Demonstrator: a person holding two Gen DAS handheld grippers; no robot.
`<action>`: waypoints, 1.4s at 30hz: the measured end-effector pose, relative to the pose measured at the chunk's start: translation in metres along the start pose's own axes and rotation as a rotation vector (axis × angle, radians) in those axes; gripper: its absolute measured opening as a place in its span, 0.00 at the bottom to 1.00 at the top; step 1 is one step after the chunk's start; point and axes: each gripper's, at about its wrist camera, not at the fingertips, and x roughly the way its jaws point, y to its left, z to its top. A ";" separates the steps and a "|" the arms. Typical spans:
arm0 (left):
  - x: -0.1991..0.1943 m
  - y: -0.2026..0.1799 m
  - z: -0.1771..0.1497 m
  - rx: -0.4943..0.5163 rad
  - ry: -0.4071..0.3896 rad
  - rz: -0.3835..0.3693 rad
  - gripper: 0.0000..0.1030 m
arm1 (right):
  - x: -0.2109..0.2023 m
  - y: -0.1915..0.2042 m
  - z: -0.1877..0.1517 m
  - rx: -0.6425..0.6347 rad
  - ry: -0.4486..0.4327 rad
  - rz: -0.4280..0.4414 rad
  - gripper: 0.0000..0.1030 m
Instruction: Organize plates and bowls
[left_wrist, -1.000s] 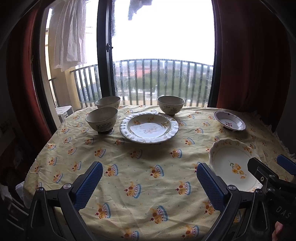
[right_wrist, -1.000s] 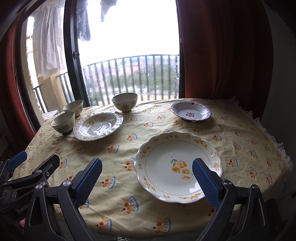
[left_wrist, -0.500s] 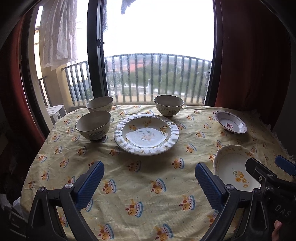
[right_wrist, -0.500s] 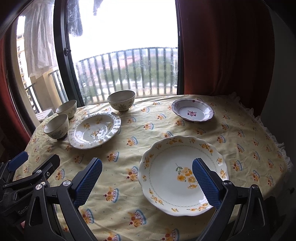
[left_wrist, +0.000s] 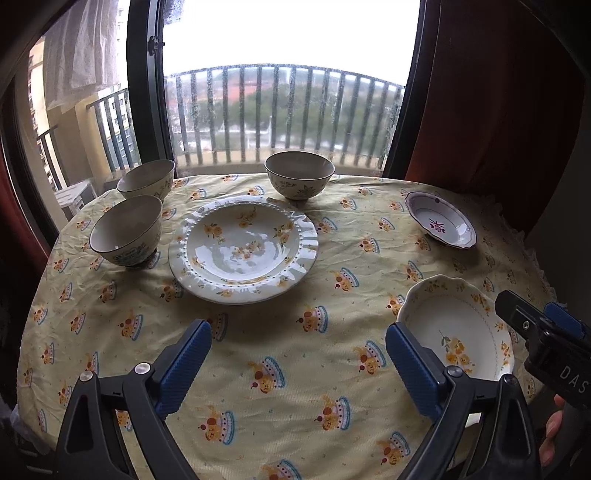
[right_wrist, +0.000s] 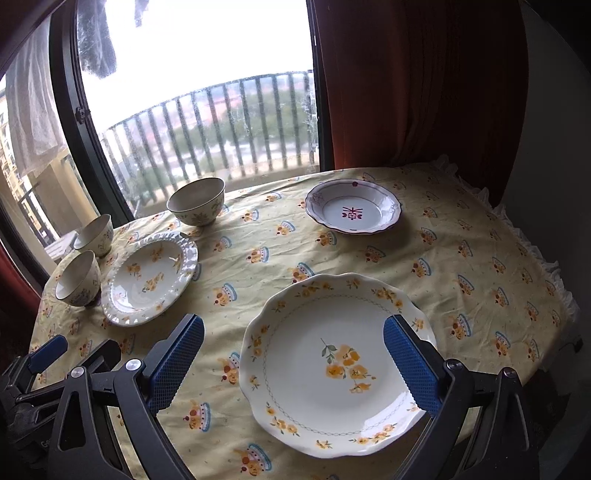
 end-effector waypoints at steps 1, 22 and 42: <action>0.005 -0.005 0.001 -0.002 0.009 0.010 0.93 | 0.004 -0.005 0.002 -0.012 0.004 -0.011 0.96; 0.106 -0.109 -0.009 -0.070 0.224 0.145 0.80 | 0.129 -0.103 0.017 -0.142 0.251 0.074 0.91; 0.132 -0.134 -0.024 -0.029 0.339 0.146 0.58 | 0.159 -0.113 -0.005 -0.194 0.415 0.067 0.58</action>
